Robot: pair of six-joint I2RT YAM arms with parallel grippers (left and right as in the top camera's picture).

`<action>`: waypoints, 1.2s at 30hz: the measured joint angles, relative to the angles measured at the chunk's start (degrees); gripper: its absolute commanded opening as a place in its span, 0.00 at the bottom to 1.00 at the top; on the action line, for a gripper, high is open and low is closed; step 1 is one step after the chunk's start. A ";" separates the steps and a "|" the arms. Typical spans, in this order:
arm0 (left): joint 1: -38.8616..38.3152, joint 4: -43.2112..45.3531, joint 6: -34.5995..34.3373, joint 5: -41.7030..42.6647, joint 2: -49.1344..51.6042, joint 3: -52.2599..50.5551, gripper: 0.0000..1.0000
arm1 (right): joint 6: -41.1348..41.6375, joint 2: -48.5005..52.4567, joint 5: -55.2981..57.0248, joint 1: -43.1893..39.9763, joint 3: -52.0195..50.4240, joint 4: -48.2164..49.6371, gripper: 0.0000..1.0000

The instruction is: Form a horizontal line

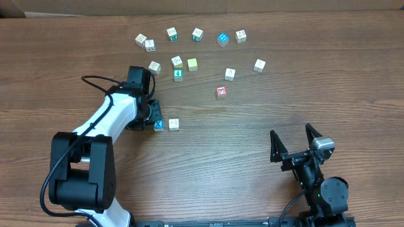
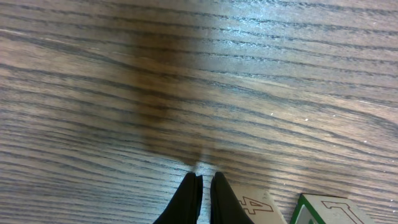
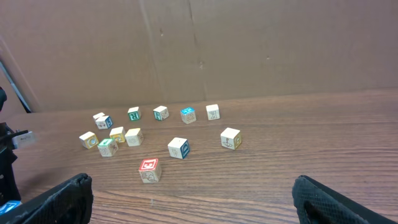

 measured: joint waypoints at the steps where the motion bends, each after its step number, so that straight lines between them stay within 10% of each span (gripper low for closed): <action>1: 0.00 0.00 -0.02 0.07 0.00 0.00 0.04 | 0.02 0.00 0.02 0.00 0.00 -0.02 1.00; 36: 0.00 1.62 0.00 2.75 0.00 -2.25 0.04 | 0.00 0.00 0.00 0.00 0.00 -0.04 1.00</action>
